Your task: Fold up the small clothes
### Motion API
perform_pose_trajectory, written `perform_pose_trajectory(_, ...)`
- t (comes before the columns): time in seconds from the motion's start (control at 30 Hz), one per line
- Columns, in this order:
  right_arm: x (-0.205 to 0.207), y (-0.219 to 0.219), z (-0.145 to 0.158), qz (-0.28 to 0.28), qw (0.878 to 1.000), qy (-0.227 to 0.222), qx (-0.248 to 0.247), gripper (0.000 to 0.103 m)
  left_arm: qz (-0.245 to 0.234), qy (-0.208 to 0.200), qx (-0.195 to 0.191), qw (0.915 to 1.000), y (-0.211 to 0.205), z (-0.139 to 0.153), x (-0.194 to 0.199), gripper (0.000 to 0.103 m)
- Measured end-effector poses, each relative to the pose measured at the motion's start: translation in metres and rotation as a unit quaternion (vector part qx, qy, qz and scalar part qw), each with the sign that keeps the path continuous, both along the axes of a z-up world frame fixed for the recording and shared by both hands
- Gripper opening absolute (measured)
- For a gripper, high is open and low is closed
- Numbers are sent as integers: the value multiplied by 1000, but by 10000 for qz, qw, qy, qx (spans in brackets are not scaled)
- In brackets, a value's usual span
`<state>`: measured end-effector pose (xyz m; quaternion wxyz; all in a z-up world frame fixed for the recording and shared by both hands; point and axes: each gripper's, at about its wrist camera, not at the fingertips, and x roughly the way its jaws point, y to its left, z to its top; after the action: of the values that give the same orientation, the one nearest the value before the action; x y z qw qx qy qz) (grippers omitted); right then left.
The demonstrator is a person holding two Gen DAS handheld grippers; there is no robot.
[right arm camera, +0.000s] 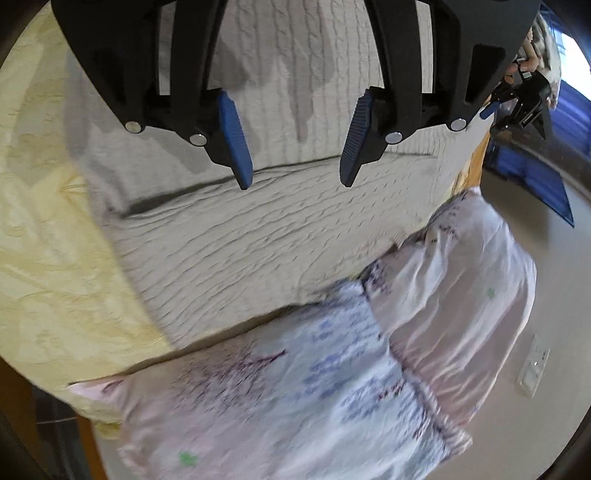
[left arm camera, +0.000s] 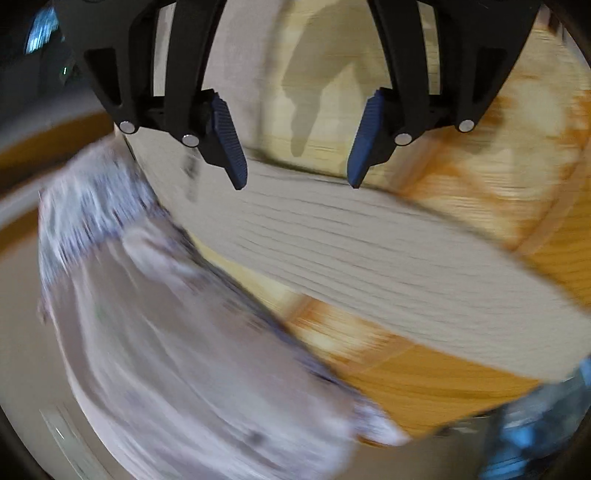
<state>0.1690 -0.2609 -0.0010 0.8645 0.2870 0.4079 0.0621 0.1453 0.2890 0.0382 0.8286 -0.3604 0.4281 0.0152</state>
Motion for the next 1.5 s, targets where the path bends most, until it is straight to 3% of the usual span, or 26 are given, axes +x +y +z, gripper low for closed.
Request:
perform_pose_trajectory(0.1,5,9,-8,157,9997,138,142,52,655,190,-141,9976,42,-10,-21,56)
perform_pose_trajectory(0.23,7,18,-11,265,9993,172,179,52,1143,243,-508,9919,70,-22,-29,56)
perform_pose_trajectory(0.47,2,15,-4,125,9999,52,96,59,1833,30,-1022,9777,101,-35,-29,54)
perform_pose_trajectory(0.77,3,11,-11,123,9998,114,143,59,2410,-114,-1362,9608,135,-45,-29,29)
perform_pose_trajectory(0.83,3,10,-12,114,9997,111,168,59,2396,-133,-1335,9615,136,-44,-26,20)
perform_pose_trajectory(0.87,3,9,-12,108,9997,101,179,59,2376,-172,-1321,9622,136,-42,-25,8)
perform_pose_trajectory(1.07,-1,2,-11,92,9997,17,236,60,2061,-791,-1102,9691,117,-3,-9,6)
perform_pose_trajectory(1.2,-4,-2,-10,115,9995,-30,276,60,1676,-1266,-1174,9706,91,29,9,6)
perform_pose_trajectory(1.3,-8,-5,-9,145,9995,-80,259,60,1176,-1679,-1266,9705,53,58,27,6)
perform_pose_trajectory(1.5,-15,-12,-5,141,9995,-192,189,64,-1,-2063,-1476,9673,-45,95,62,6)
